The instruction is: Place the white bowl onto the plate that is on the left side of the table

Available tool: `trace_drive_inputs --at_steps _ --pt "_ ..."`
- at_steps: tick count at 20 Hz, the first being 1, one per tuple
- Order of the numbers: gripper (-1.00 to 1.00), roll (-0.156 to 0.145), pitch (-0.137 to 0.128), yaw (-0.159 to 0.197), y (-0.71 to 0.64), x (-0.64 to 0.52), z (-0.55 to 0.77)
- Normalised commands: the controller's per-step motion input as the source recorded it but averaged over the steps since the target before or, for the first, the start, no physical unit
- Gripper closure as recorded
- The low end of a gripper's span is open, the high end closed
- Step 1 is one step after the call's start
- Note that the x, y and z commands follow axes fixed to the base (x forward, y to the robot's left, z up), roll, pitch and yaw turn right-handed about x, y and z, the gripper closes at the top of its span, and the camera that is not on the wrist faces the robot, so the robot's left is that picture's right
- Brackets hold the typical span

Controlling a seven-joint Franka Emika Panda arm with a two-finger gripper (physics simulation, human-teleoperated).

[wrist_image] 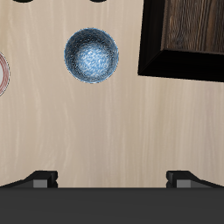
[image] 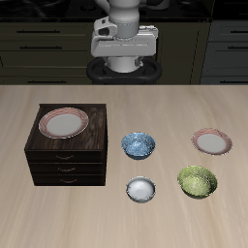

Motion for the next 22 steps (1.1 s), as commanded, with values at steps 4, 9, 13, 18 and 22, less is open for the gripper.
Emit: trace_drive_inputs --at_steps 4,9,13,18,22 --pt "-1.0 0.01 -0.001 0.0 0.02 0.29 -0.03" --pt "-1.0 0.01 -0.013 -0.011 0.06 0.25 0.01" --pt "-1.0 -0.019 -0.023 -0.007 0.02 0.41 0.09" --pt "-1.0 -0.006 0.007 -0.015 -0.06 0.56 0.01" --pt "-1.0 -0.022 -0.008 -0.011 -0.03 0.61 -0.04"
